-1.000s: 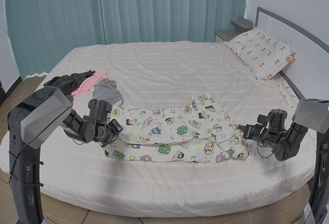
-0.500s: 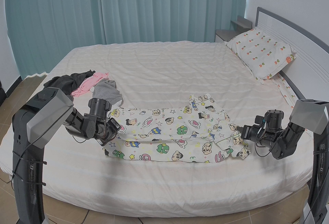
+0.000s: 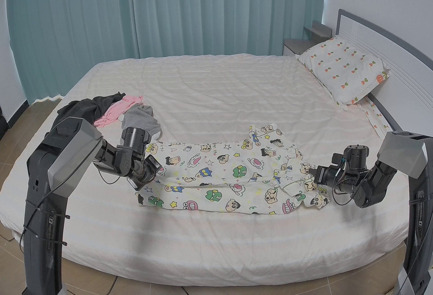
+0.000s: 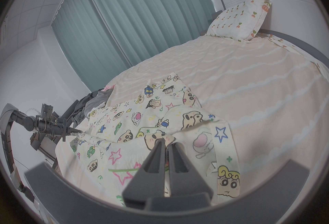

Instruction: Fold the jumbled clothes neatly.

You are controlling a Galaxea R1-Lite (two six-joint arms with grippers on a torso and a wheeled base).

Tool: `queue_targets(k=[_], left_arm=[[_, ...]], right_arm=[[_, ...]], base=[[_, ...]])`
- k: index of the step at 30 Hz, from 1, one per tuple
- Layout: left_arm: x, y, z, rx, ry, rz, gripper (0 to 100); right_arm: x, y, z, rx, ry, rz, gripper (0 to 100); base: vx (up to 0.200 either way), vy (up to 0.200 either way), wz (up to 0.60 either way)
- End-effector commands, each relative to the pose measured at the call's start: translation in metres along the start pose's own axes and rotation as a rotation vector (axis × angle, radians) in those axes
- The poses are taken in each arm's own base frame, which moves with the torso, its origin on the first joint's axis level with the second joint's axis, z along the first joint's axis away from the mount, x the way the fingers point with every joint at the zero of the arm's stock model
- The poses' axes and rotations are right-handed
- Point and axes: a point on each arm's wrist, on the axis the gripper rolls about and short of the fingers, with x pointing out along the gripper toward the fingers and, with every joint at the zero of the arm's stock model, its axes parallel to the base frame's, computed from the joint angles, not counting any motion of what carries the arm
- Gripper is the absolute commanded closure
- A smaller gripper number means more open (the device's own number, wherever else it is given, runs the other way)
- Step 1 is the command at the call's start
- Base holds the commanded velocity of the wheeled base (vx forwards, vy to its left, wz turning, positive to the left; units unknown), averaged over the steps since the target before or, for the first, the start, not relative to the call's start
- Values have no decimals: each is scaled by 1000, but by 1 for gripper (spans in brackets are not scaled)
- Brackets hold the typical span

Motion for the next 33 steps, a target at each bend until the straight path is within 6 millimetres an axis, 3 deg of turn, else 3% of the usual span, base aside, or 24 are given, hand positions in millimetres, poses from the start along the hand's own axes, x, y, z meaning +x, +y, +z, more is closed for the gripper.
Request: queue_targets(k=[1, 4, 5, 9, 12, 16, 18, 19, 21, 22, 23, 26, 30, 33], left_arm=[[5, 2, -1, -1, 2, 5, 0], [5, 2, -1, -1, 6, 10, 0], [5, 2, -1, -1, 7, 11, 0], [4, 1, 0, 0, 10, 15, 0], [-2, 1, 8, -14, -2, 11, 0], [-31, -4, 28, -58, -29, -27, 0], [-71, -9, 43, -145, -10, -87, 0], [-71, -9, 43, -145, -10, -87, 0], [-122, 1, 54, -200, 52, -182, 0], [-126, 3, 54, -202, 61, -191, 0], [-147, 13, 52, -212, 107, -221, 0], [-170, 34, 42, -227, 133, -244, 0], [-185, 63, 12, -214, 158, -319, 0], [-189, 81, -12, -203, 160, -387, 0]], right_arm=[[5, -2, -3, 2, 7, -2, 100], [7, -3, -3, 11, 34, -10, 100], [8, -3, -3, 11, 34, -10, 0], [11, -5, -2, 9, 24, -10, 0], [9, -10, 12, 12, -23, -45, 0], [0, -13, 24, 61, -76, -108, 0], [-8, -12, 39, 167, -160, -165, 0], [-8, -12, 39, 167, -160, -165, 0], [-34, 2, 50, 311, -240, -212, 0], [-37, 4, 50, 324, -239, -212, 0], [-57, 19, 45, 379, -217, -194, 0], [-80, 51, 31, 441, -158, -137, 0], [-87, 78, 19, 583, -111, -84, 0], [-82, 85, 11, 669, -75, -63, 0]], base=[[0, 0, 0], [0, 0, 0], [0, 0, 0], [0, 0, 0], [0, 0, 0], [0, 0, 0], [0, 0, 0], [0, 0, 0], [0, 0, 0], [0, 0, 0], [0, 0, 0], [0, 0, 0], [0, 0, 0], [0, 0, 0]])
